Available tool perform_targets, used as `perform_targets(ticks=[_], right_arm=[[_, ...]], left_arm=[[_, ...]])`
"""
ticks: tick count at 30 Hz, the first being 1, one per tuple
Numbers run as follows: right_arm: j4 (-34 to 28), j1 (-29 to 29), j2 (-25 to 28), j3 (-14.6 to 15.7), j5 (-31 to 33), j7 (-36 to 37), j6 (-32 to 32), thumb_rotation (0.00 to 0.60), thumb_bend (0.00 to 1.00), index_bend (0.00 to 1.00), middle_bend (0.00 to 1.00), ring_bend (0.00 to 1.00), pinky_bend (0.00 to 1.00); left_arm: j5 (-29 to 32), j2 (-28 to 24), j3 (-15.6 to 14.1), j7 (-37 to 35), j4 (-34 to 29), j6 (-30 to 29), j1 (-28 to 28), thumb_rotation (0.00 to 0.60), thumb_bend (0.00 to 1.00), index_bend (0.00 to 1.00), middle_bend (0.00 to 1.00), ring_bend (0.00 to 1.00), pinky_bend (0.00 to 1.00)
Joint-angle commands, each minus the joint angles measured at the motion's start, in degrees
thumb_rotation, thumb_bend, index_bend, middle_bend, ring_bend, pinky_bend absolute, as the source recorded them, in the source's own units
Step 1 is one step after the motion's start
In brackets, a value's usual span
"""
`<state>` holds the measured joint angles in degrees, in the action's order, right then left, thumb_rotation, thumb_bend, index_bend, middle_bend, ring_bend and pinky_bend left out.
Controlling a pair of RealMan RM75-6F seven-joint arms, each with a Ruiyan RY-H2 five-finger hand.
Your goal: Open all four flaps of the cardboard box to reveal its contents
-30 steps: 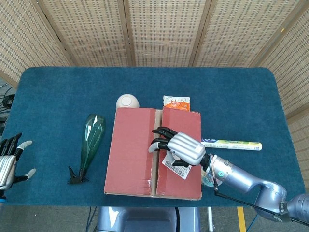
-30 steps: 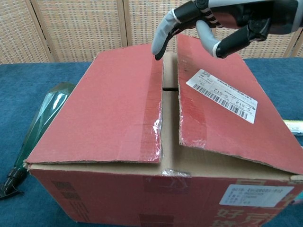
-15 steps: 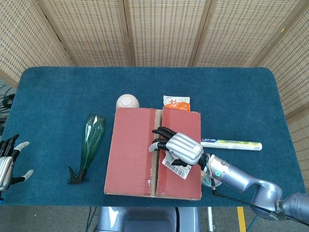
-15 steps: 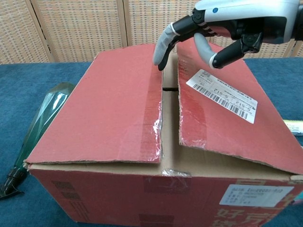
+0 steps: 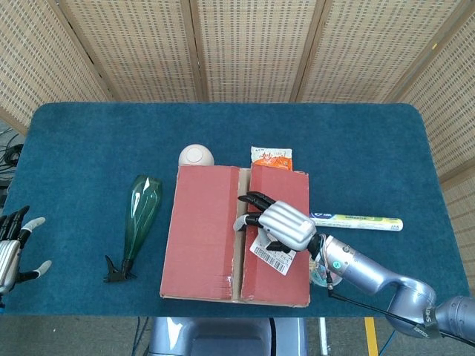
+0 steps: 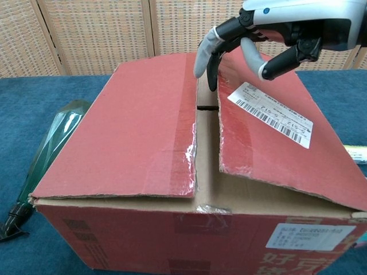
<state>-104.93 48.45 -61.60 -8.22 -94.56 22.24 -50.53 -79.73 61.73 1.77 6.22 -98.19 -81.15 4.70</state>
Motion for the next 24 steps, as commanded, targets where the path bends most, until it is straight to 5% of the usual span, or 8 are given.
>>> perform_targets(ticks=[1, 24], right_arm=[[-0.02, -0.08, 0.49, -0.02, -0.02, -0.06, -0.5, 0.6, 1.0, 0.32, 0.43, 0.0, 0.0], [-1.52, -1.16, 8.74, -1.22, 0.75, -0.16, -4.03, 0.6, 1.0, 0.32, 0.47, 0.03, 0.0]], left_arm=[[-0.24, 0.01, 0.05, 0.05, -0.14, -0.09, 0.08, 0.6, 0.2, 0.18, 0.0, 0.0, 0.0], [-0.91, 0.39, 0.3, 1.69, -0.95, 0.04, 0.83, 0.6, 0.2, 0.18, 0.0, 0.0, 0.0]])
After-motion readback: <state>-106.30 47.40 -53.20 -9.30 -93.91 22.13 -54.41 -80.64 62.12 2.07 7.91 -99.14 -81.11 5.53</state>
